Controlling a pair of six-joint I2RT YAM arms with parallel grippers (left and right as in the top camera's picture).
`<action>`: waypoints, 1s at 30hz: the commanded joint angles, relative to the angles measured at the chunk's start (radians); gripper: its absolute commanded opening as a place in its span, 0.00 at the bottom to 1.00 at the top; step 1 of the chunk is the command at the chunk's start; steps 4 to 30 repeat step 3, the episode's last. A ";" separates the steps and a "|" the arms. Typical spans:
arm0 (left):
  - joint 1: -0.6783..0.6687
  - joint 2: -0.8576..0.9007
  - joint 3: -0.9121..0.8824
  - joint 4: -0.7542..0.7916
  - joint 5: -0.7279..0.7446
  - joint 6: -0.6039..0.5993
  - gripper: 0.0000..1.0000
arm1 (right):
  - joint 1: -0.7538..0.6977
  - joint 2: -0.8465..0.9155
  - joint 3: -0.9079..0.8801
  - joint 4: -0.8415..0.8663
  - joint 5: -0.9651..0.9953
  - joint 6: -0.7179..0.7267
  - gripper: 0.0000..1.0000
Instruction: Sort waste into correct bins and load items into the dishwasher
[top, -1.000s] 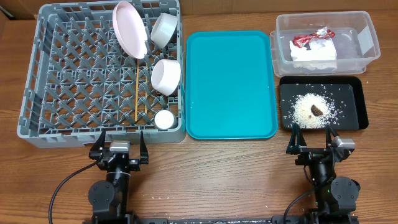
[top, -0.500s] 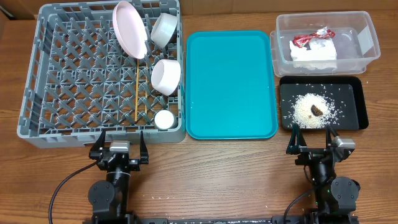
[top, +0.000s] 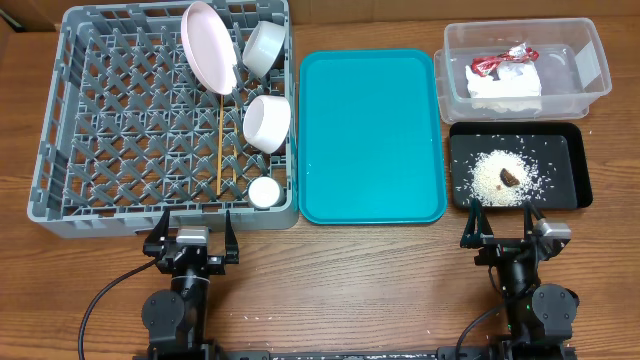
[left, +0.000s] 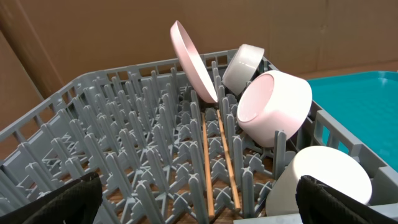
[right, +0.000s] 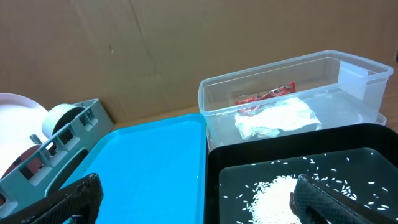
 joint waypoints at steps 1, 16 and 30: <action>0.010 -0.009 -0.006 0.002 0.000 0.018 1.00 | -0.002 -0.008 -0.011 0.006 -0.005 -0.004 1.00; 0.010 -0.009 -0.006 0.002 0.000 0.018 1.00 | -0.002 -0.008 -0.011 0.006 -0.005 -0.004 1.00; 0.010 -0.009 -0.006 0.002 0.000 0.018 1.00 | -0.002 -0.008 -0.011 0.006 -0.005 -0.004 1.00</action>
